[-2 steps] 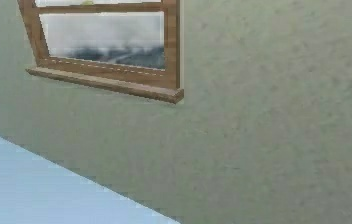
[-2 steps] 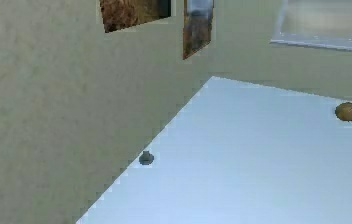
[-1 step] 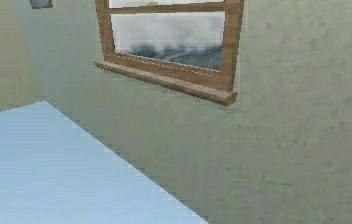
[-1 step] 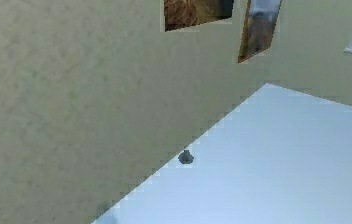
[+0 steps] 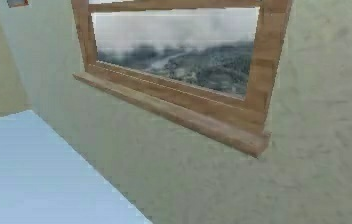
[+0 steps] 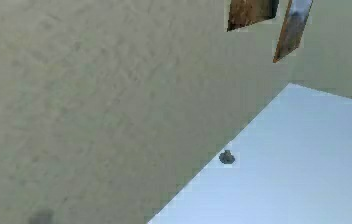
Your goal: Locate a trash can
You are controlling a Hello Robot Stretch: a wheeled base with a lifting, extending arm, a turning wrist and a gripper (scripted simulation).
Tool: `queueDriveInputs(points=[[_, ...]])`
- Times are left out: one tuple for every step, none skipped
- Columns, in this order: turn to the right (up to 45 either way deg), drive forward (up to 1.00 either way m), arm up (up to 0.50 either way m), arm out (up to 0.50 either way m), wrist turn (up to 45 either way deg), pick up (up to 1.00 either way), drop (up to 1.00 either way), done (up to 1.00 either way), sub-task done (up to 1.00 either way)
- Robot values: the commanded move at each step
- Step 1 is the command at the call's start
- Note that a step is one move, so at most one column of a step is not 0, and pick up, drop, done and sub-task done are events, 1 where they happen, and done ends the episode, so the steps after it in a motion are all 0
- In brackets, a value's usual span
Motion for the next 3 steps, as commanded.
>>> queueDriveInputs(points=[[-45.0,0.0,0.0,0.0,0.0,0.0,0.0,0.0,0.0],[0.0,0.75,0.0,0.0,0.0,0.0,0.0,0.0,0.0],[-9.0,0.0,0.0,0.0,0.0,0.0,0.0,0.0,0.0]])
